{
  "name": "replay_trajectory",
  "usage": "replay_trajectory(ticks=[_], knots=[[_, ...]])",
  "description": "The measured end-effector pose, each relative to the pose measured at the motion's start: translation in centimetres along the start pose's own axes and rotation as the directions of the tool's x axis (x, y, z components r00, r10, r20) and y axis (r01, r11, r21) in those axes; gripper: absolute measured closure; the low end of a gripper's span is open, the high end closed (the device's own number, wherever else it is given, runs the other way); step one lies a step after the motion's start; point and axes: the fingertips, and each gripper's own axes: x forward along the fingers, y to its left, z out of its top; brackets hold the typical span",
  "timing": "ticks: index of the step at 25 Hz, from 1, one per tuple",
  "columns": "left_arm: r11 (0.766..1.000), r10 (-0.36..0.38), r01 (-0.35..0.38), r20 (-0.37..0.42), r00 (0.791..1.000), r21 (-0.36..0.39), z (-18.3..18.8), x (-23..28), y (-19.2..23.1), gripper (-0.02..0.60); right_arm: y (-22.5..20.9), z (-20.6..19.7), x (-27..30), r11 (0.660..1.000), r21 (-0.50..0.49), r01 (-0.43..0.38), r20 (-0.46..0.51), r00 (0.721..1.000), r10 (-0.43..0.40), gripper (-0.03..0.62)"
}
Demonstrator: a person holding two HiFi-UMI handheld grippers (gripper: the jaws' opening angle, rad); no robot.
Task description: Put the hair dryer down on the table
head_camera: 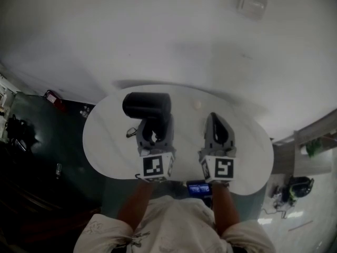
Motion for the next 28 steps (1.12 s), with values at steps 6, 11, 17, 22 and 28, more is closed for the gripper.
replay_trajectory(ticks=[6,11,17,22,28], knots=[[0.999,-0.009,0.006,-0.1,0.995,-0.033,-4.6,1.6,1.6,0.345,0.6,-1.3,1.4,1.0,-0.017,0.003,-0.05,0.999,-0.004,0.597],[0.998,-0.02,0.005,-0.214,0.977,-0.07,-9.7,2.6,2.5,0.345,0.6,-2.4,2.1,1.0,-0.015,0.026,-0.078,0.997,-0.027,0.597],[0.991,-0.048,-0.007,-0.415,0.909,-0.132,-17.8,3.2,3.0,0.345,0.5,-3.1,2.3,0.998,-0.047,0.036,-0.109,0.993,-0.04,0.597],[0.994,-0.075,0.015,-0.56,0.825,-0.111,-24.0,3.4,2.5,0.345,0.2,-2.9,2.5,0.997,-0.054,0.054,-0.107,0.992,-0.059,0.597],[0.995,-0.083,0.026,-0.689,0.72,-0.093,-29.4,2.9,1.8,0.345,0.0,-2.5,2.7,0.996,-0.069,0.062,-0.097,0.993,-0.068,0.597]])
